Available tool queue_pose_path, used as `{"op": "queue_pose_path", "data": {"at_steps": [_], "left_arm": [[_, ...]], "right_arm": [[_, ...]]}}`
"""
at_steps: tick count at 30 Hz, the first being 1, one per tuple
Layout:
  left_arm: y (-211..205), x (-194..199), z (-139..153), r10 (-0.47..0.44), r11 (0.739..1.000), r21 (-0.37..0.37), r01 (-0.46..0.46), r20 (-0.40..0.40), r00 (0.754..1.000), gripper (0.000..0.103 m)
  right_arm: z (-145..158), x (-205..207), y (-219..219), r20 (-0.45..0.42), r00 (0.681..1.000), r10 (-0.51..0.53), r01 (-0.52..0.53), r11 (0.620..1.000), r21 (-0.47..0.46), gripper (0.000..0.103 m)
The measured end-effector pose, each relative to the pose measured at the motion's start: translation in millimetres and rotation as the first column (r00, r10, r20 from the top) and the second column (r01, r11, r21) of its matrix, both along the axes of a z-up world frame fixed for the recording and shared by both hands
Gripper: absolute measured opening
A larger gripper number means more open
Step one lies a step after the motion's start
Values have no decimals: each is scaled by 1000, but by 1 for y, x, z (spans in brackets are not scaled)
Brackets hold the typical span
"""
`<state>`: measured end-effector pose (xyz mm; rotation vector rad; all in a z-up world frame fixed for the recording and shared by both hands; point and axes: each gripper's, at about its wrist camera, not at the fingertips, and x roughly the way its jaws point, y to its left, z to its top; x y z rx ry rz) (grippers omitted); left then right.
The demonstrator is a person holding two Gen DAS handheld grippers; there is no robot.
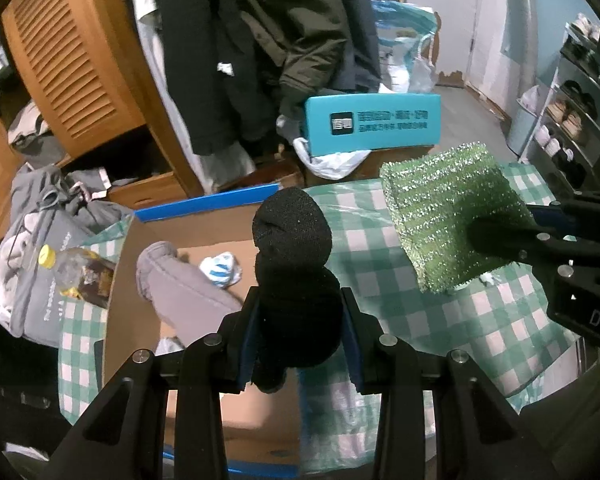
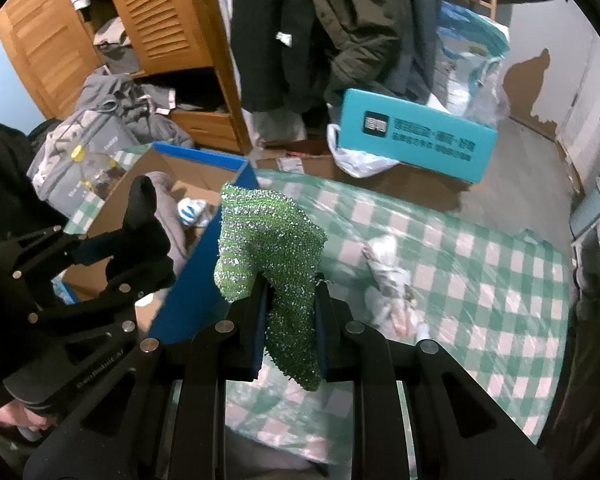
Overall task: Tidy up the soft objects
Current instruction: 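Lift and carry the black sock and green scrubber pad toward the box with both tools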
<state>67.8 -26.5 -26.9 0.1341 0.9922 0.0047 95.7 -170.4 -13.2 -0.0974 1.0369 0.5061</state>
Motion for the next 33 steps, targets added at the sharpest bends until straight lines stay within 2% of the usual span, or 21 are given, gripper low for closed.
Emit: {"op": "queue_pose_path", "data": {"at_steps": [16,33], "left_arm": [[67,-9,-3,103,995,-1,-103,0,995,37],[129,-12,-24,201,980,4,-201,-50,978,37]], "right_arm": [[4,0,72,1,993,115,-115,993,-1,18],[-18,0,139,-47,977,209,-210,977,-17,18]]}}
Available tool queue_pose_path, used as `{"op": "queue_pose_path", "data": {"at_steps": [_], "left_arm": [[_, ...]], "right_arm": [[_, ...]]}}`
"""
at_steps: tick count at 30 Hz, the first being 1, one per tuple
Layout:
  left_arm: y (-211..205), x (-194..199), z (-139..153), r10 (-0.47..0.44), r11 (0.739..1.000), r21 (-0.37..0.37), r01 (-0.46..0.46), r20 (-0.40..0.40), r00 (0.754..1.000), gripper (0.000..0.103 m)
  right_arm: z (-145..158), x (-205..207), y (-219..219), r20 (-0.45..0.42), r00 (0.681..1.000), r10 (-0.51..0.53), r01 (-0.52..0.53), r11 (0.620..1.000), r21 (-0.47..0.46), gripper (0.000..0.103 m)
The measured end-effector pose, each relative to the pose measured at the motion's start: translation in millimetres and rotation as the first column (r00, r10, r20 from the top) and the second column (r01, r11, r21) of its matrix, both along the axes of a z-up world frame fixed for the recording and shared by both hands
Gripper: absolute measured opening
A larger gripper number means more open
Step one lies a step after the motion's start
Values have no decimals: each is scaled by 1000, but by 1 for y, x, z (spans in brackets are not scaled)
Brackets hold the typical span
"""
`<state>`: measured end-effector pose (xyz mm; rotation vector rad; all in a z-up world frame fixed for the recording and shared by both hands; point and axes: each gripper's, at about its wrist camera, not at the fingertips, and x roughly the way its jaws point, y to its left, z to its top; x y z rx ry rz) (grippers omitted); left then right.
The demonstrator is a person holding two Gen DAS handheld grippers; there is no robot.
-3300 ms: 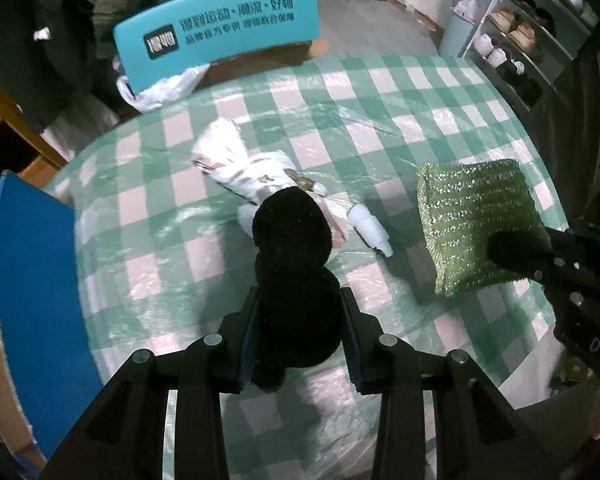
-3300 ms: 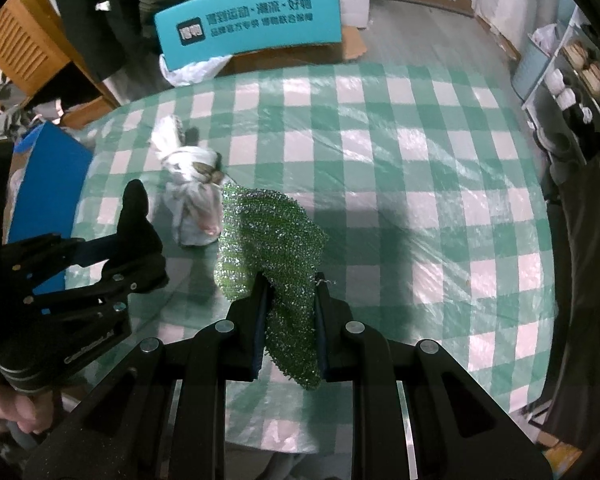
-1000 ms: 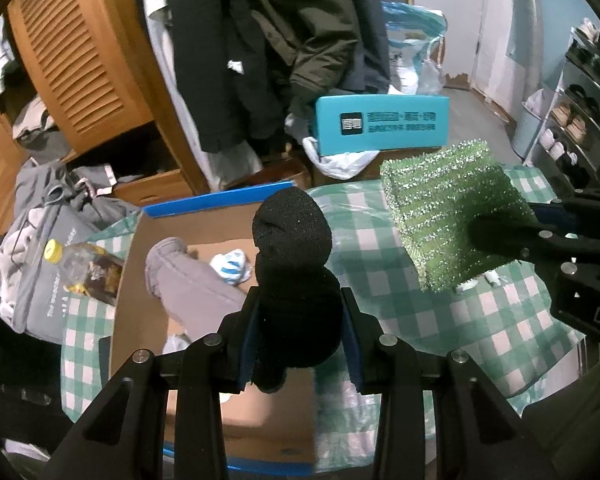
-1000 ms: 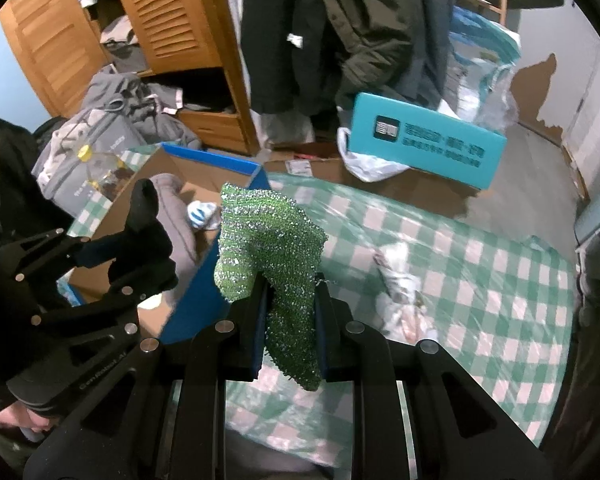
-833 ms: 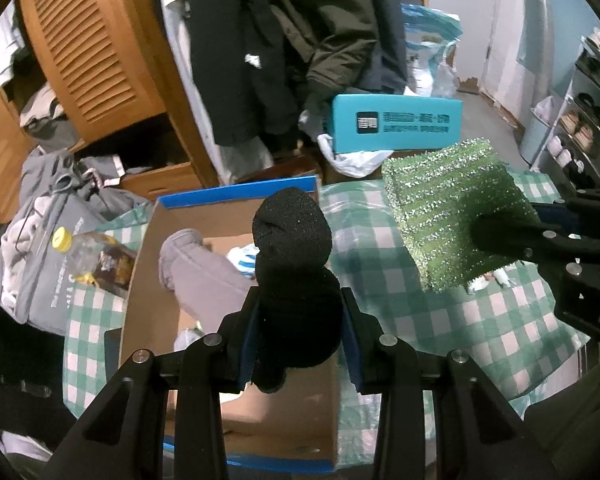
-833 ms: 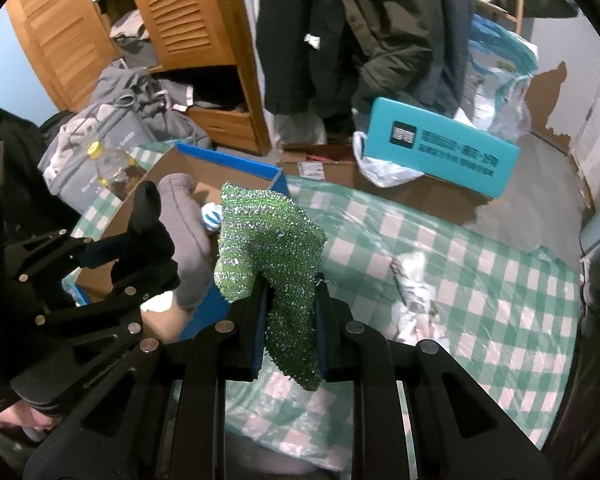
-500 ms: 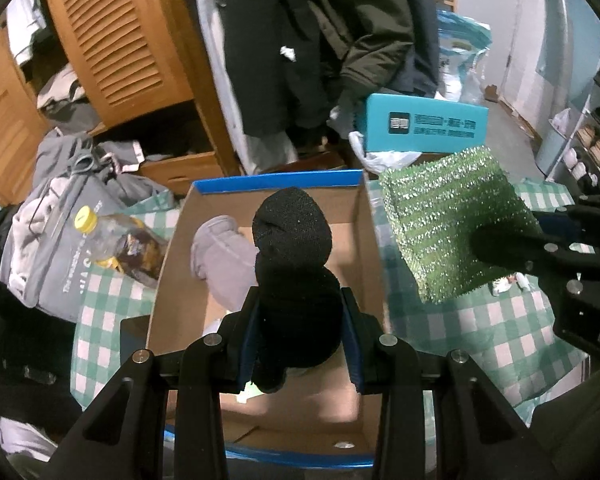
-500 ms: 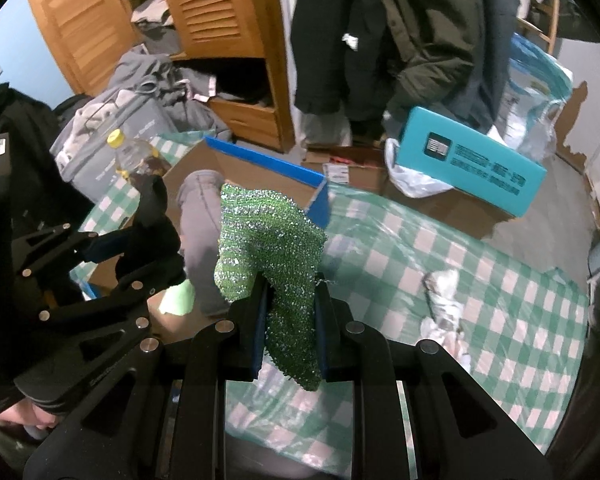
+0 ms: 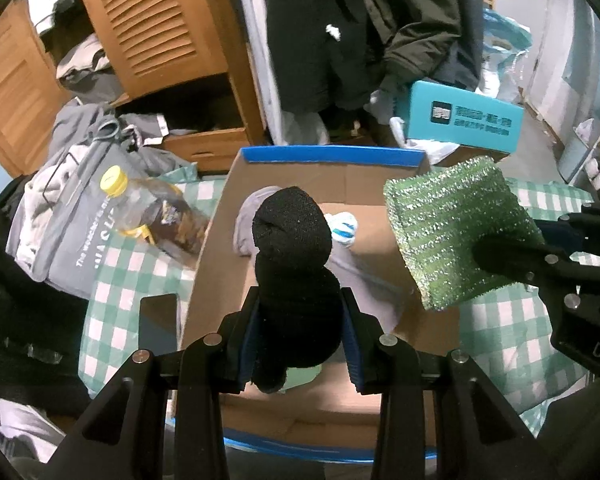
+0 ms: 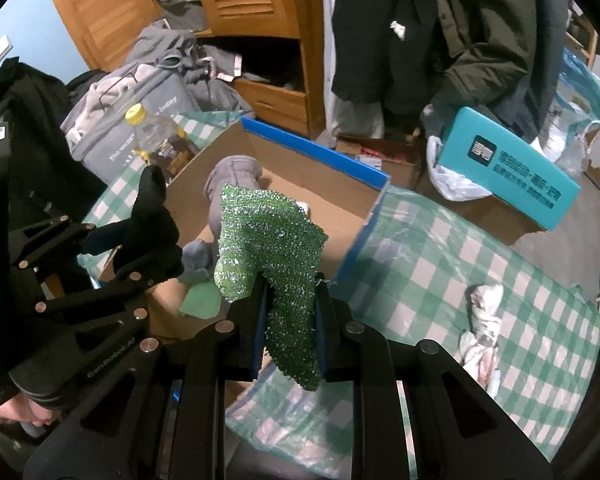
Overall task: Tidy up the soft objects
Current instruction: 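Lift and carry the black sock and green scrubber pad toward the box with both tools, then open both grippers to drop the black sock and scrubber into the box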
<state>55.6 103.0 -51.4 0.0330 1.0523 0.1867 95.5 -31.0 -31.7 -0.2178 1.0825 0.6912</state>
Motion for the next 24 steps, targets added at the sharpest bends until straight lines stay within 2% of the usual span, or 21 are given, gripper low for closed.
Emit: {"op": "queue_pose_path", "data": {"at_steps": [11,19,21,24], "left_arm": [[24,0,-19,49,999,-20,-50,-45,998,37],[28,-1,-20,58,998,-11,-58,-49,997,40],[28,-1,-20,63,998,-8,-64,-46,997,50],[30,-2,-18,70,998,-3,-70,-35,997,63]], "right_arm": [[-19,3,28,-41,998,39,-41,999,-26,18],[-30,1,44,-59,996,71,-74,996,-50,22],[-31,1,45,-63,995,77,-81,995,-53,25],[-32,1,46,-61,995,79,-83,995,-59,35]]}}
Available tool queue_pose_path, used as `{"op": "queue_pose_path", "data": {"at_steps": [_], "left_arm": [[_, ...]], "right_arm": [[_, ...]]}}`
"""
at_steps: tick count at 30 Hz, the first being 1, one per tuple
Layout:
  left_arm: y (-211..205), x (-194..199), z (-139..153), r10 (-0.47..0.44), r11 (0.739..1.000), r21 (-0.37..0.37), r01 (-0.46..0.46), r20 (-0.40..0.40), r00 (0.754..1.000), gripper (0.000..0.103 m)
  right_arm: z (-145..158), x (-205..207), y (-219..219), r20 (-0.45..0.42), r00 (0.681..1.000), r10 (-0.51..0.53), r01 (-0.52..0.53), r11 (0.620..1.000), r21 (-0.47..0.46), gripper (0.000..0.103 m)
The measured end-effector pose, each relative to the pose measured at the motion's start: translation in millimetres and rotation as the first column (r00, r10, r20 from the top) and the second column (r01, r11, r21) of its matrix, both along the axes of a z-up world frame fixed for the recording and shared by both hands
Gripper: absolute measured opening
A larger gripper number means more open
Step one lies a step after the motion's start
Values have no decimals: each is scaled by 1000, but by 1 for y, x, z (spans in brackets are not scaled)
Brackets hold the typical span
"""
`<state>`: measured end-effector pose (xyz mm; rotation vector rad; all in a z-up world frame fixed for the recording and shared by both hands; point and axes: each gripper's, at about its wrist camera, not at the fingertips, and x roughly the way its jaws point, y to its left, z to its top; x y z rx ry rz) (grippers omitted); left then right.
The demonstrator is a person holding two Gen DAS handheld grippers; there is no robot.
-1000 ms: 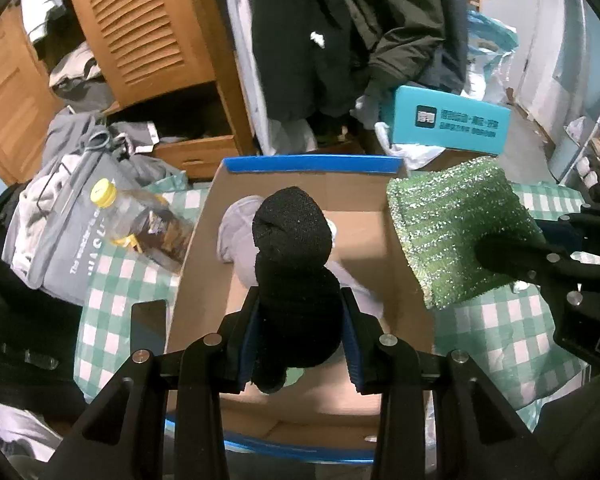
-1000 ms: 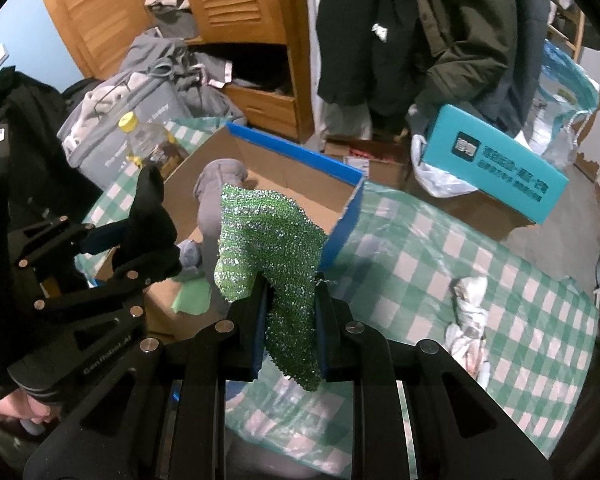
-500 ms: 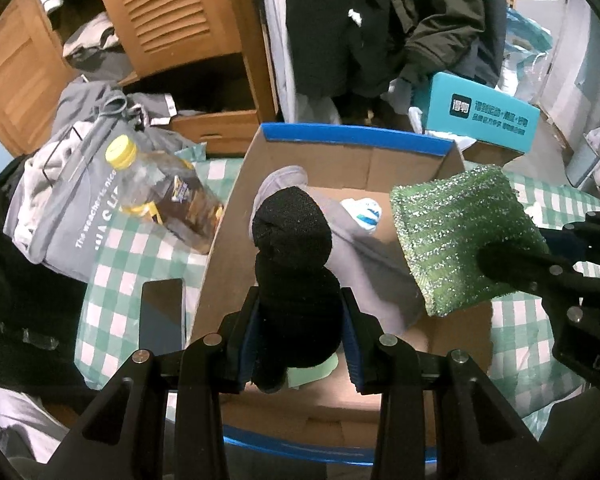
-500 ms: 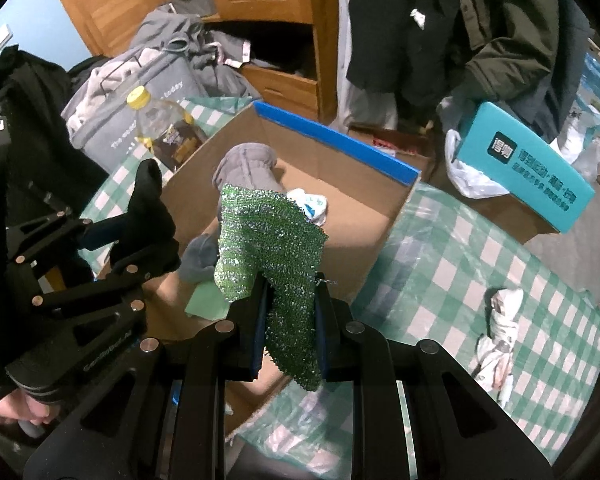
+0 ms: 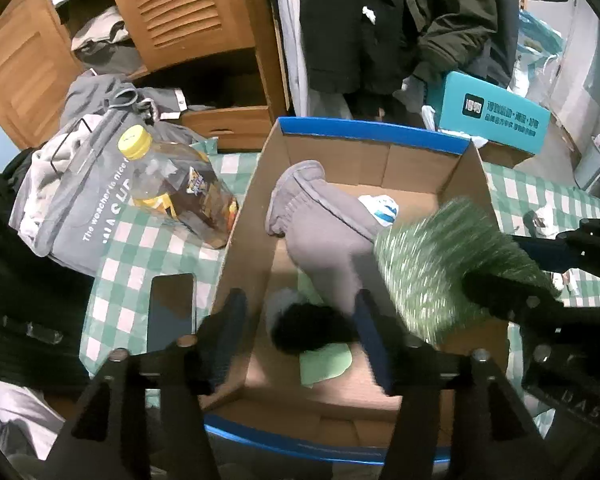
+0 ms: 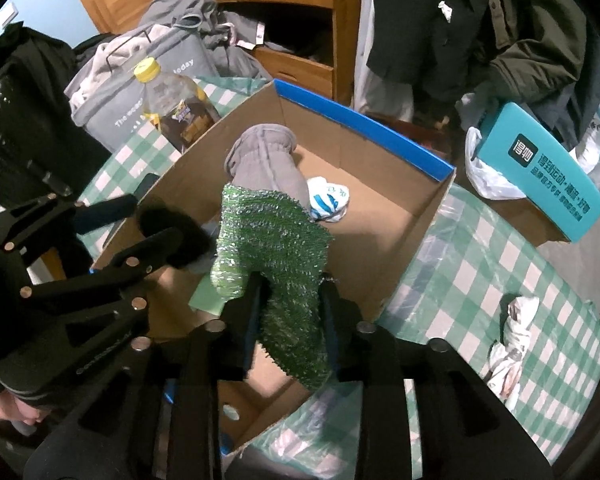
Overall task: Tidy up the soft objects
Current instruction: 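Open both grippers to drop the black sock and scrubber into the box, then withdraw both tools from the box and move them over the white cloth bundle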
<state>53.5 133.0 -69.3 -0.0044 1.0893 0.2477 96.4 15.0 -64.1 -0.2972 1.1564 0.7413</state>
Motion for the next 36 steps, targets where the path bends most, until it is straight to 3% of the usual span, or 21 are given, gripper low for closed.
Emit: {"op": "queue_pose_path", "data": {"at_steps": [4,12,15,36], "left_arm": [[1,-1,2,0,1000,9,0,9,1000,70],[0,-1,3,-3,1000,13,3,3,1000,72],[-3,-2,5,-6,1000,17,6,13,1000,76],[-42,5,14,-80,997,3,80,25,996,78]], "right_arm": [[1,0,-1,2,1000,-6,6,1000,-4,48],[7,1,-9,33,999,-34,34,999,-4,57],[9,1,-14,33,998,-46,46,999,-1,58],[23,3,-66,77,988,-134,134,991,4,62]]}}
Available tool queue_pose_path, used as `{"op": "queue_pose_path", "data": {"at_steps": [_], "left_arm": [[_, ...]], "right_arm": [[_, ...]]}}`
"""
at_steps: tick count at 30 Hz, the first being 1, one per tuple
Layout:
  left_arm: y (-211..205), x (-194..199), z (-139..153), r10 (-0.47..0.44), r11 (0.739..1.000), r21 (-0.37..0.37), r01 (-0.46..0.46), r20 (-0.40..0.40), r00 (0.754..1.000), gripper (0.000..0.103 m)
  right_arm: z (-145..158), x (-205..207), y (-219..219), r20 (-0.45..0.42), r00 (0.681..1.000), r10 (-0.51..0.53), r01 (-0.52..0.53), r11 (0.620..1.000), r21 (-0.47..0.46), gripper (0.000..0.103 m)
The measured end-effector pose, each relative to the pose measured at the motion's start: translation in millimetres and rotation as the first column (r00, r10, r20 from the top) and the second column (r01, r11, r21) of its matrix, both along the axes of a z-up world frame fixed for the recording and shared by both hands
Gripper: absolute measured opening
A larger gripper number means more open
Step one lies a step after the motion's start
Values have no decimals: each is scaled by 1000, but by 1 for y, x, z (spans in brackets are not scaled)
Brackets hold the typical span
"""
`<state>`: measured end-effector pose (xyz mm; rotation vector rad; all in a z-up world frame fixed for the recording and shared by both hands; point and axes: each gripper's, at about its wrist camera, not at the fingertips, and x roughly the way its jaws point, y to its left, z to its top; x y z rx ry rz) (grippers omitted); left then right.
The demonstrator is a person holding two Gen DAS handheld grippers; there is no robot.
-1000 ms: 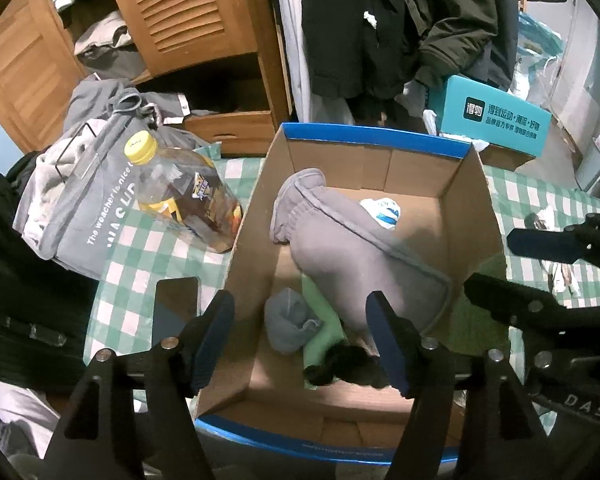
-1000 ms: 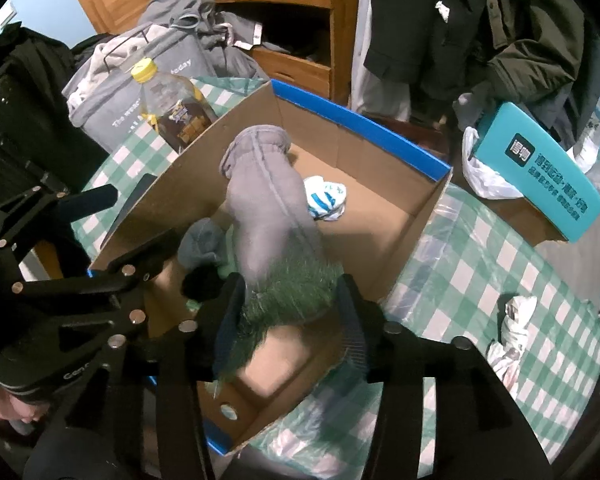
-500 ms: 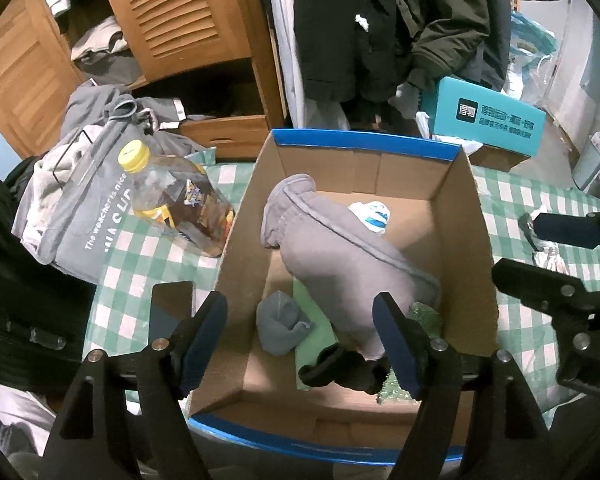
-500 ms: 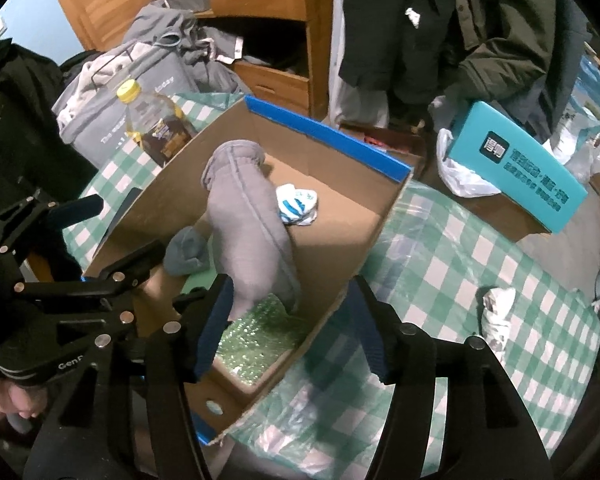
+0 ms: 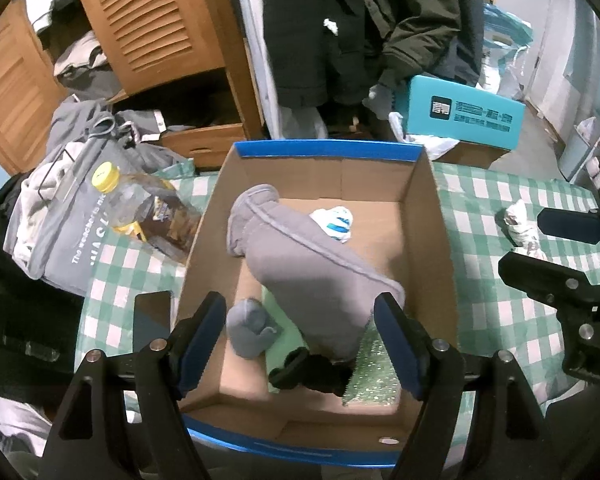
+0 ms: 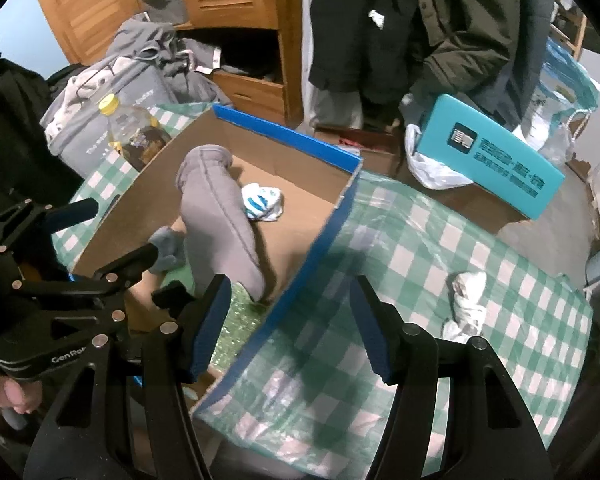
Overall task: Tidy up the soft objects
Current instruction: 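Withdraw both tools from the box and move them over the white cloth bundle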
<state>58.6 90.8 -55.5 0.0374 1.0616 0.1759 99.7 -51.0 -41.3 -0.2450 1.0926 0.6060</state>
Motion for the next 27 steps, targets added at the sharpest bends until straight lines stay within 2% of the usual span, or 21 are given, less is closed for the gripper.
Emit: {"op": "queue_pose_path", "data": {"at_steps": [27], "left_arm": [[-83,12,9,-130,991,45,130,-1,992,81]], "right_arm": [[1,-2,-89,12,991,-131,131,991,2,65]]}}
